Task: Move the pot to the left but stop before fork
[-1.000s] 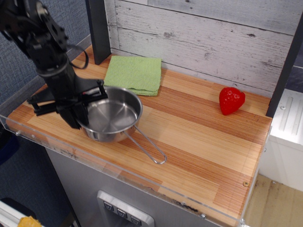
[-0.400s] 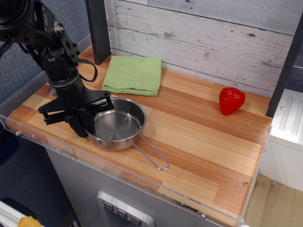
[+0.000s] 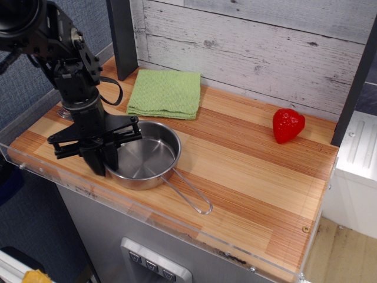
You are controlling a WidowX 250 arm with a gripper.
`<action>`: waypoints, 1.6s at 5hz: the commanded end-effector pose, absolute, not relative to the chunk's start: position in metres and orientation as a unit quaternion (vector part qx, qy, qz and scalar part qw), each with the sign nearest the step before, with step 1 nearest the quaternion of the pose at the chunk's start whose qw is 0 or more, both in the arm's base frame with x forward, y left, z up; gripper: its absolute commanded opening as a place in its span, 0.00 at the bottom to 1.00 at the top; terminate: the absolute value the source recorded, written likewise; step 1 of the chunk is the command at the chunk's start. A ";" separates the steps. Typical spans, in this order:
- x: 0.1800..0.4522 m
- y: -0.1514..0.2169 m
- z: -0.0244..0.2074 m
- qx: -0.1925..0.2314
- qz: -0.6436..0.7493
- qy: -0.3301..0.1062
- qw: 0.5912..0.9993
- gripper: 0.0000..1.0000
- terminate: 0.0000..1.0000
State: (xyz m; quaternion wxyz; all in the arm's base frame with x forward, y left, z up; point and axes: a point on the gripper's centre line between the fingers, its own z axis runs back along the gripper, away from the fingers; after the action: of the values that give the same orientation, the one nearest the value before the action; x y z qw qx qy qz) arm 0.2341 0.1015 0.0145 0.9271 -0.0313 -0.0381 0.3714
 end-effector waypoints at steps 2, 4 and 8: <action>0.228 0.104 0.030 -0.033 0.374 -0.061 0.925 1.00 0.00; 0.233 0.106 0.078 -0.045 0.374 -0.081 0.923 1.00 0.00; 0.238 0.092 0.142 -0.061 0.335 -0.126 0.932 1.00 0.00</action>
State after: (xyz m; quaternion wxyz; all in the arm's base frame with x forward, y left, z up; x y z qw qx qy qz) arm 0.2478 0.0872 0.1263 0.9342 -0.0625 -0.0983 0.3373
